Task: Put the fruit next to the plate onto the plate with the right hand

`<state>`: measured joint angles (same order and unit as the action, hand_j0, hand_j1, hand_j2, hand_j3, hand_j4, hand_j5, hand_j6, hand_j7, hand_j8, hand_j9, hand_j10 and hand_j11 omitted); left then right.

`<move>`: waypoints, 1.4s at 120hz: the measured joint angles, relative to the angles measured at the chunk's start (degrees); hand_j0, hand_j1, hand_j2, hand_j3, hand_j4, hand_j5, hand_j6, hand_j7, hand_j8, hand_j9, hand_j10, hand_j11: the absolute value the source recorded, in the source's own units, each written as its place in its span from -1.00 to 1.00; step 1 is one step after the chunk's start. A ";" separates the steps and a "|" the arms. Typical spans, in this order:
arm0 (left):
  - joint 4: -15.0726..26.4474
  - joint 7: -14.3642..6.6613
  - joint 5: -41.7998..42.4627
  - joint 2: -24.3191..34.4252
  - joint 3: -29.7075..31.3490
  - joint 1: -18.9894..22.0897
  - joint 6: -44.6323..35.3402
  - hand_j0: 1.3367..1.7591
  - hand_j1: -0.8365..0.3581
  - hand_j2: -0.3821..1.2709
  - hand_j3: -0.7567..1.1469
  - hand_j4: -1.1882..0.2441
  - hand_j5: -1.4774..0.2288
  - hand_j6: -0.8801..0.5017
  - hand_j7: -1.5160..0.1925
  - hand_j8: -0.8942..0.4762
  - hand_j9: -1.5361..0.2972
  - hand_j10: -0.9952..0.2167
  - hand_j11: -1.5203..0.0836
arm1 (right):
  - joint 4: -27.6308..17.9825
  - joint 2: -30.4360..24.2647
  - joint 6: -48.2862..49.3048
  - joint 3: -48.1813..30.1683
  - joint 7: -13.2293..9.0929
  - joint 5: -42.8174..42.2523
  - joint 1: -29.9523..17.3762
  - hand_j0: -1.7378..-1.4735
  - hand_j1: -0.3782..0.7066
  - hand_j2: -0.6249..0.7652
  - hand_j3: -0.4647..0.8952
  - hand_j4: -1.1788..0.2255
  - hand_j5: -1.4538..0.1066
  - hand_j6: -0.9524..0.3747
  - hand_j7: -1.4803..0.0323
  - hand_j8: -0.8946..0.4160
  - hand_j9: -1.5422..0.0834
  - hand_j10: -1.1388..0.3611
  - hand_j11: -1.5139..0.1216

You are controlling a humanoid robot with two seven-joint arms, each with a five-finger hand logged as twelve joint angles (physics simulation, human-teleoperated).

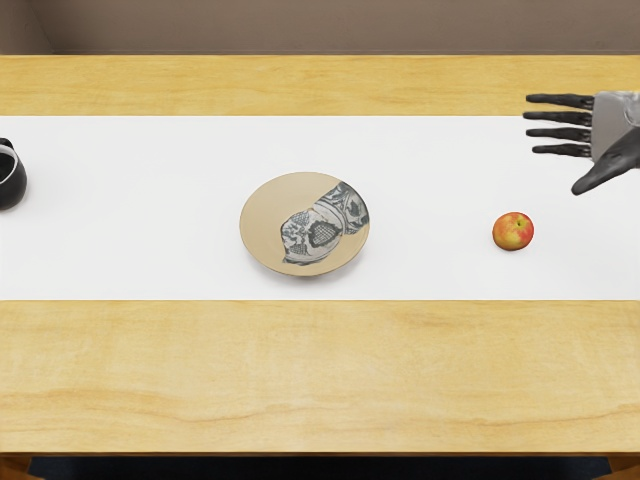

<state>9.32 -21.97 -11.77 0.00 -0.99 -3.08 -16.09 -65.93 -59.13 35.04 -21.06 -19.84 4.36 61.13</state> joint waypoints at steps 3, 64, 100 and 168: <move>0.00 0.00 0.00 0.00 0.00 0.00 0.00 0.52 0.98 -0.54 -0.21 0.66 0.73 0.27 0.77 0.30 0.68 0.64 0.90 | -0.03 0.40 0.00 0.04 -0.02 -0.26 0.26 -0.40 -0.95 -0.10 -0.32 0.68 0.86 0.44 0.96 0.37 0.90 0.52 0.85; 0.00 0.00 0.00 0.00 0.01 0.00 -0.01 0.52 0.98 -0.54 -0.21 0.66 0.73 0.27 0.77 0.30 0.68 0.64 0.90 | -21.80 3.88 -20.27 -0.22 -14.85 -49.29 3.42 -0.40 -0.95 -0.10 -0.32 0.67 0.86 0.43 0.96 0.36 0.90 0.51 0.85; 0.00 0.00 -0.01 0.00 0.01 0.00 0.00 0.52 0.98 -0.54 -0.21 0.66 0.73 0.27 0.77 0.30 0.68 0.64 0.90 | -22.15 13.77 -39.77 0.48 -15.14 -57.86 -7.18 -0.40 -0.94 -0.10 -0.32 0.67 0.86 0.42 0.95 0.35 0.89 0.51 0.85; 0.00 0.00 -0.01 0.00 0.01 0.00 -0.01 0.52 0.98 -0.54 -0.21 0.66 0.73 0.27 0.77 0.30 0.68 0.64 0.90 | -16.54 17.77 -47.20 0.59 -15.16 -59.76 -11.74 -0.40 -0.48 -0.16 -0.32 0.37 0.51 0.11 0.60 0.04 0.56 0.23 0.52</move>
<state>9.32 -21.97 -11.78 0.00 -0.98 -3.08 -16.10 -82.47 -41.37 -12.16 -20.48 -35.00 -55.40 49.39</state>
